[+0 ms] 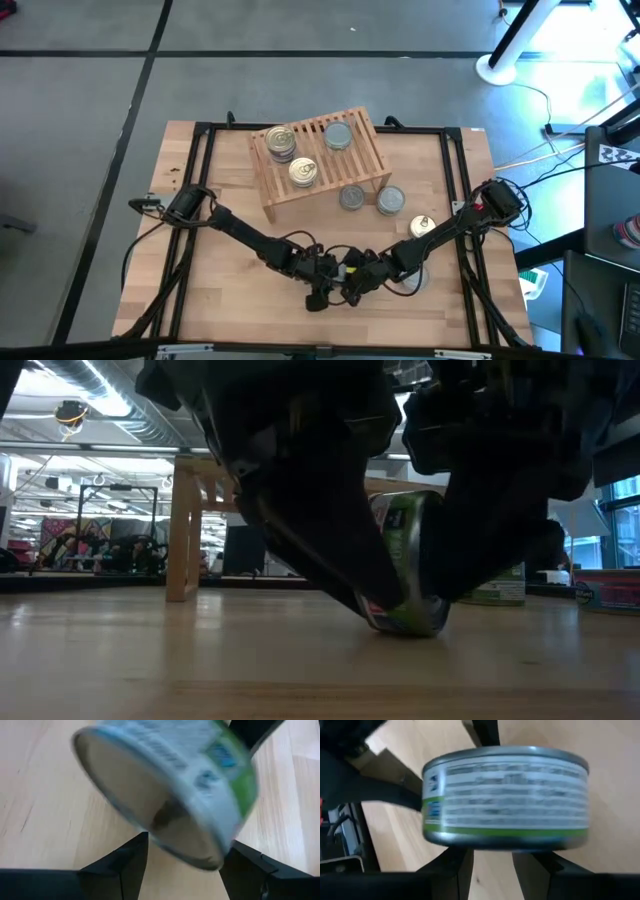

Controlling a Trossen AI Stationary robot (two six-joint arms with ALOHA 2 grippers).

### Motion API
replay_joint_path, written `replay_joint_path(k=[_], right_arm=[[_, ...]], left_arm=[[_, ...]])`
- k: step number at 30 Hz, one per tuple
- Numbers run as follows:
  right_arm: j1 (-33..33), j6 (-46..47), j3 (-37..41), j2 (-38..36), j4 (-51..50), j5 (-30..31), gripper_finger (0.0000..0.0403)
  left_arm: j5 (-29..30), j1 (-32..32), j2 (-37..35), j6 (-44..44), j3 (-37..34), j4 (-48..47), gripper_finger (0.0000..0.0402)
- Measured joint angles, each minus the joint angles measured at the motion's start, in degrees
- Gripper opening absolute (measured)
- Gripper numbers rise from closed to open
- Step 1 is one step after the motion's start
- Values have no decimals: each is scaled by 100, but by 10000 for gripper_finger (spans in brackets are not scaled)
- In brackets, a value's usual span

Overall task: Stack canned seafood by type on shelf
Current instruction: Stack the green tuna can on top of the green tuna can on the shelf

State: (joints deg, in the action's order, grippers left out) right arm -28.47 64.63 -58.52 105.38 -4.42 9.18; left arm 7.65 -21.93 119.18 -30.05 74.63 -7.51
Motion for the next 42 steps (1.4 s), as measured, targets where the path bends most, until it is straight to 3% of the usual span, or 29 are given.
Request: replay_joint_path(k=[16,32,42], right_arm=[[-2,9,0,0,91,687,131],[4,176,-2,-2,97,503,131],[4,-397,-2,-2,109,230,131]], left_arm=[[36,68,-328,-893,0,-378,217],[57,61,-344,-1085,0,-402,217],[618,15,-344,-1043,0,-448,217]])
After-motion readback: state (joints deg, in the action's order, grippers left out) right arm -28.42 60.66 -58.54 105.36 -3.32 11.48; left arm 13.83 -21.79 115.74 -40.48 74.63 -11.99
